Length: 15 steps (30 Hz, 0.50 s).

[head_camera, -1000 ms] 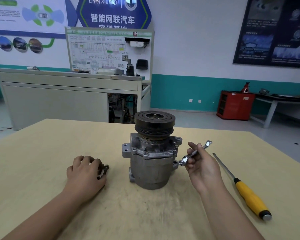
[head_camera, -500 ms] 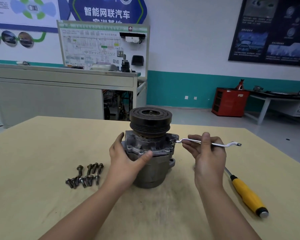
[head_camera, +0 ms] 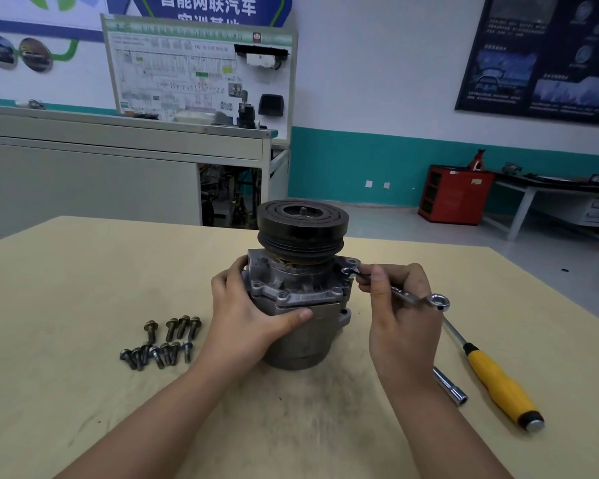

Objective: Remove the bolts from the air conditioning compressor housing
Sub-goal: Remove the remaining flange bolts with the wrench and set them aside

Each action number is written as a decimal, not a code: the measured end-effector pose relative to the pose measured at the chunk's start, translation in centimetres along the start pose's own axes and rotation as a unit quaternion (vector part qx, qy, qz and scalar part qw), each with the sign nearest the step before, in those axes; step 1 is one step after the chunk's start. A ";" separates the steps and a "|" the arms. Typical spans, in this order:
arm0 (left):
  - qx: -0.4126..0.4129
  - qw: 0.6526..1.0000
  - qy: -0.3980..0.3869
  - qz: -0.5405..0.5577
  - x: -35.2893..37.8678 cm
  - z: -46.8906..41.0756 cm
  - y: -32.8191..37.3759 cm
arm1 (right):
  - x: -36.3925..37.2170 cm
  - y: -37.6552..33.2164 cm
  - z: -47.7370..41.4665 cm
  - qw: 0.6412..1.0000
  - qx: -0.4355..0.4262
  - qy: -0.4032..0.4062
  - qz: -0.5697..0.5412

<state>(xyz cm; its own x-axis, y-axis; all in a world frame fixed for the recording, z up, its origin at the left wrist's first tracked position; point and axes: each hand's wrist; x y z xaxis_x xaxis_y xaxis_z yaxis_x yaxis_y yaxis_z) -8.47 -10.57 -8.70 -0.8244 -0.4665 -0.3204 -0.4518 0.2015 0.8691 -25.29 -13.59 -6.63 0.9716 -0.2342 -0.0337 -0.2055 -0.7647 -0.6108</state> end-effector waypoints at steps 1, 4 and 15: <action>0.005 1.000 -0.005 0.006 -0.1 0.0 0.0 | 0.0 0.0 0.1 1.000 -0.009 0.001 0.009; 0.010 0.999 -0.030 0.017 -0.6 -0.2 -0.1 | 0.2 -0.1 0.3 0.999 -0.024 0.002 0.038; 0.022 0.995 -0.090 0.031 -1.9 -1.5 -0.9 | 1.0 -0.8 1.1 0.997 -0.064 0.021 0.031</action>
<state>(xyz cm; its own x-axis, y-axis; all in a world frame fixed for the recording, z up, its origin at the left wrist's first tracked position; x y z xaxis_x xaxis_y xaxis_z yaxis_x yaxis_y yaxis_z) -5.99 -11.19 -8.33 -0.8966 -0.2919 -0.3330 -0.4101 0.2634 0.8732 -24.06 -12.55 -7.09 0.9514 -0.3063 -0.0325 -0.2806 -0.8183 -0.5017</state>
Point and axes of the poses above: each hand's wrist, its own z-axis away from the middle knuckle, its own x-axis out of the palm, y = z × x, and after that the axes turned 4 degrees about -y, right-handed
